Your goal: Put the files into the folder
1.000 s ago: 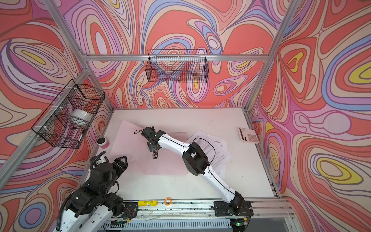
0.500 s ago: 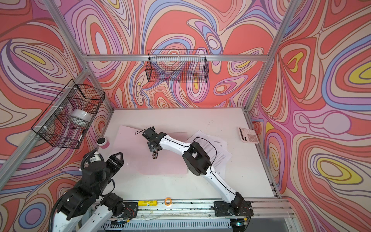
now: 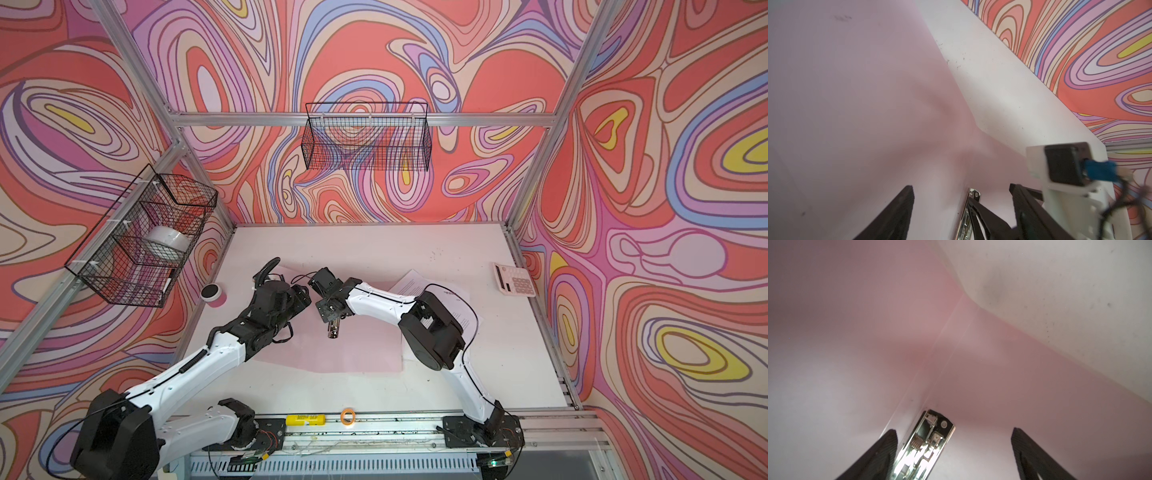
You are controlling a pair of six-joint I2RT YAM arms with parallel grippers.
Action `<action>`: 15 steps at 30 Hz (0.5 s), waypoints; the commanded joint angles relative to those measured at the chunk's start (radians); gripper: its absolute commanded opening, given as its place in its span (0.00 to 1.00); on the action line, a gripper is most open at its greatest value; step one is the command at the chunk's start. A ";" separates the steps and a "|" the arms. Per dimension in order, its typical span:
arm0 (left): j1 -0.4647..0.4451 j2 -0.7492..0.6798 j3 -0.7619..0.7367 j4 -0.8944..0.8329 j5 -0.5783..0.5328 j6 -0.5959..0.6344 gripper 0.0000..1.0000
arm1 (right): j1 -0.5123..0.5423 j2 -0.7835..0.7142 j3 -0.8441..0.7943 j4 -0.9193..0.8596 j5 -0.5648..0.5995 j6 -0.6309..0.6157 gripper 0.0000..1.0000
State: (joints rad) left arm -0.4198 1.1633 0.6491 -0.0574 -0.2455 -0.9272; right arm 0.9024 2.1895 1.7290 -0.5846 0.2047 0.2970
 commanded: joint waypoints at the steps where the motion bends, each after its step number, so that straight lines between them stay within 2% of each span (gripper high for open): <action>1: 0.011 0.033 -0.015 0.127 0.003 -0.014 0.75 | -0.022 -0.050 -0.043 0.110 -0.077 0.001 0.90; 5: 0.013 0.038 -0.016 0.116 -0.023 -0.008 0.75 | -0.034 -0.062 -0.013 0.077 -0.052 0.003 0.89; 8: 0.013 0.027 -0.007 0.082 -0.031 0.005 0.74 | -0.035 -0.088 0.030 -0.056 -0.015 0.020 0.87; 15: 0.013 -0.038 -0.012 0.013 -0.031 0.024 0.74 | -0.034 -0.214 -0.160 -0.124 -0.089 0.131 0.83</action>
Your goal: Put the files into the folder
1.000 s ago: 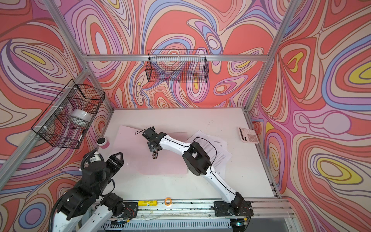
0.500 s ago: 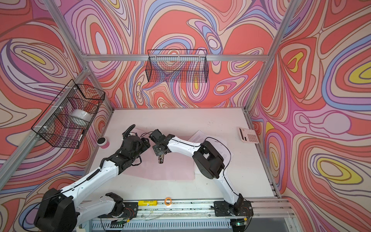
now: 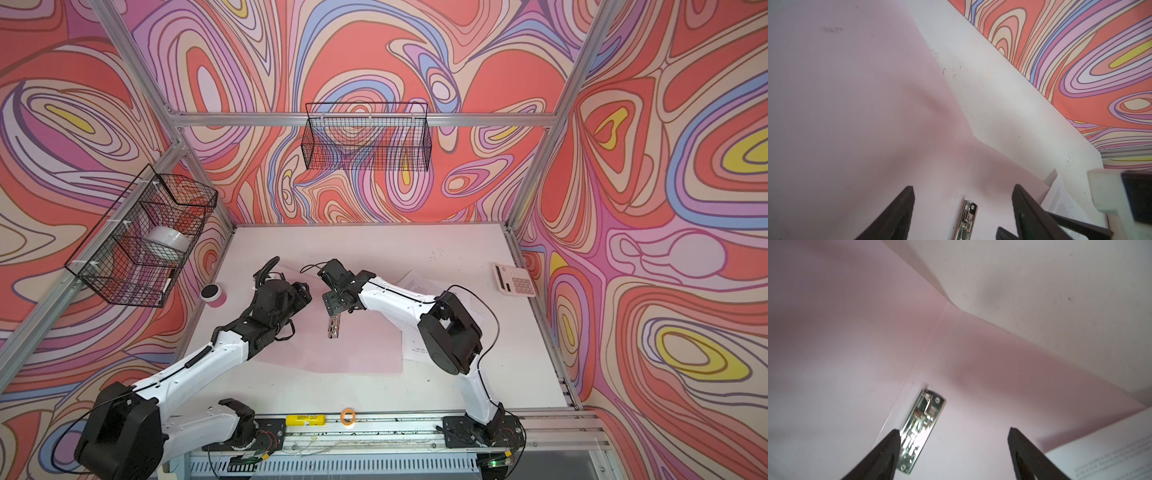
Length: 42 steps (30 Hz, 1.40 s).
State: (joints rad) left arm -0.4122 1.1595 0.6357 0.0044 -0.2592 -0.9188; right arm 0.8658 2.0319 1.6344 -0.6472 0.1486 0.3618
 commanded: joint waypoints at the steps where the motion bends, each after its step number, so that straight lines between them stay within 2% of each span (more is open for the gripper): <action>1: 0.005 -0.045 -0.004 -0.061 -0.018 0.015 0.74 | 0.004 -0.062 -0.086 -0.065 -0.036 0.079 0.82; 6: 0.011 -0.087 -0.056 -0.095 -0.055 0.019 0.75 | 0.003 -0.065 -0.195 -0.023 -0.064 0.125 0.78; 13: 0.059 -0.055 -0.108 -0.084 -0.034 -0.038 0.76 | 0.004 -0.033 -0.304 0.067 -0.106 0.156 0.75; 20: 0.190 0.012 -0.202 -0.063 0.043 -0.164 0.77 | 0.004 -0.015 -0.363 0.102 -0.123 0.179 0.74; 34: 0.242 0.191 -0.217 0.046 0.109 -0.219 0.77 | 0.002 0.032 -0.376 0.129 -0.119 0.183 0.74; 42: 0.242 0.178 -0.130 0.030 0.073 -0.125 0.77 | -0.007 0.112 -0.287 0.126 -0.122 0.162 0.73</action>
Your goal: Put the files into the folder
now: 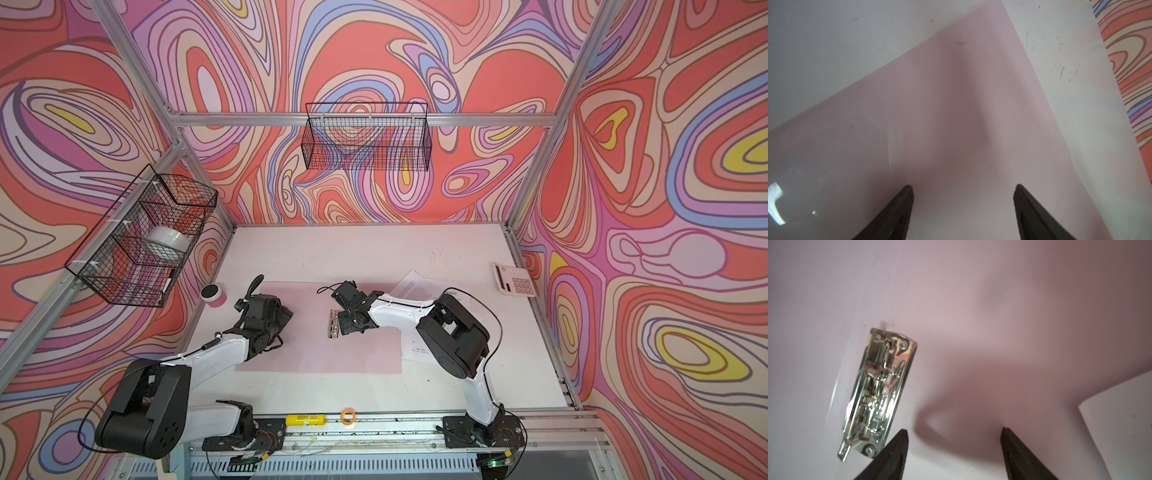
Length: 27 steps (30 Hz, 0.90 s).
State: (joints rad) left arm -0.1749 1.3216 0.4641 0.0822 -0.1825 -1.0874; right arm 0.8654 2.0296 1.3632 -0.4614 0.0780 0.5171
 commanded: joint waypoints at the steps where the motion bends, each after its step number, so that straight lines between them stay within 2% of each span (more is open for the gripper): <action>1: 0.005 0.025 0.089 -0.053 -0.007 0.054 0.77 | -0.010 0.126 -0.003 -0.062 -0.050 0.005 0.73; 8: 0.005 0.183 0.224 -0.010 0.052 0.104 0.76 | -0.045 0.170 0.089 -0.095 0.006 0.024 0.73; 11: 0.005 0.249 0.268 0.003 0.079 0.112 0.76 | -0.042 0.099 0.069 -0.069 0.013 0.031 0.71; 16: 0.005 0.297 0.281 0.053 0.091 0.110 0.76 | 0.014 0.019 0.107 -0.116 0.062 0.022 0.70; 21: 0.005 0.329 0.325 0.070 0.084 0.142 0.76 | 0.090 0.067 0.195 -0.193 0.101 0.013 0.69; 27: 0.008 0.383 0.424 0.055 0.110 0.187 0.75 | 0.131 0.108 0.255 -0.208 0.116 0.027 0.69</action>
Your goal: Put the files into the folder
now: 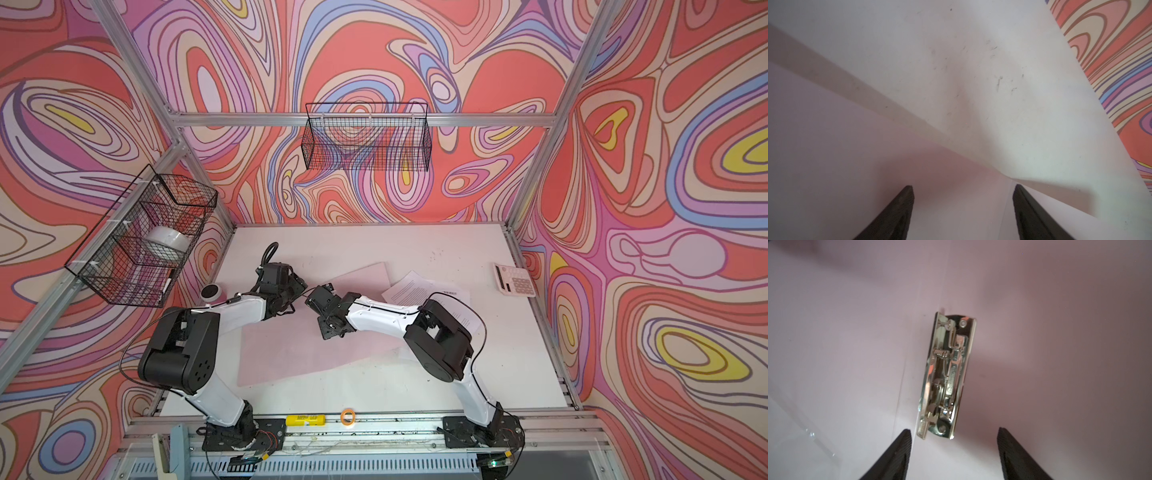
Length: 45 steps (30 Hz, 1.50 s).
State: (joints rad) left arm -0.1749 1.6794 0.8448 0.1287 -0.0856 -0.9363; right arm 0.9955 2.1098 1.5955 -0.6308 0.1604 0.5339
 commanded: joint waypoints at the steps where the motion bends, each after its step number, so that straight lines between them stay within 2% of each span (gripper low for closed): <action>1: 0.009 0.030 0.056 0.006 0.018 0.040 0.75 | 0.004 0.030 0.027 -0.031 0.033 0.012 0.68; 5: 0.025 0.033 0.073 0.009 0.042 0.034 0.75 | 0.005 0.077 0.087 -0.064 0.061 0.013 0.68; 12: 0.079 -0.044 0.052 0.027 0.071 -0.007 0.75 | 0.005 0.164 0.174 -0.106 0.092 0.022 0.64; 22: 0.092 -0.186 0.048 -0.026 0.052 -0.006 0.75 | -0.001 0.218 0.276 -0.182 0.164 0.131 0.38; 26: 0.092 -0.225 0.036 -0.037 0.046 0.002 0.75 | -0.010 0.263 0.336 -0.219 0.173 0.160 0.35; 31: 0.092 -0.258 0.015 -0.038 0.050 0.002 0.75 | -0.051 0.303 0.371 -0.213 0.170 0.219 0.23; 33: 0.092 -0.268 0.009 -0.045 0.053 0.002 0.75 | -0.072 0.302 0.364 -0.188 0.164 0.242 0.14; 40: 0.092 -0.297 -0.010 -0.052 0.056 0.012 0.75 | -0.115 0.320 0.407 -0.155 0.155 0.213 0.13; 45: 0.092 -0.300 -0.019 -0.048 0.075 0.015 0.75 | -0.126 0.324 0.412 -0.119 0.127 0.175 0.15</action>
State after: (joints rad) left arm -0.0860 1.3983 0.8452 0.0952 -0.0238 -0.9348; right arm 0.8677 2.4069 1.9984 -0.7723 0.3058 0.7376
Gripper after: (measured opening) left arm 0.752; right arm 0.147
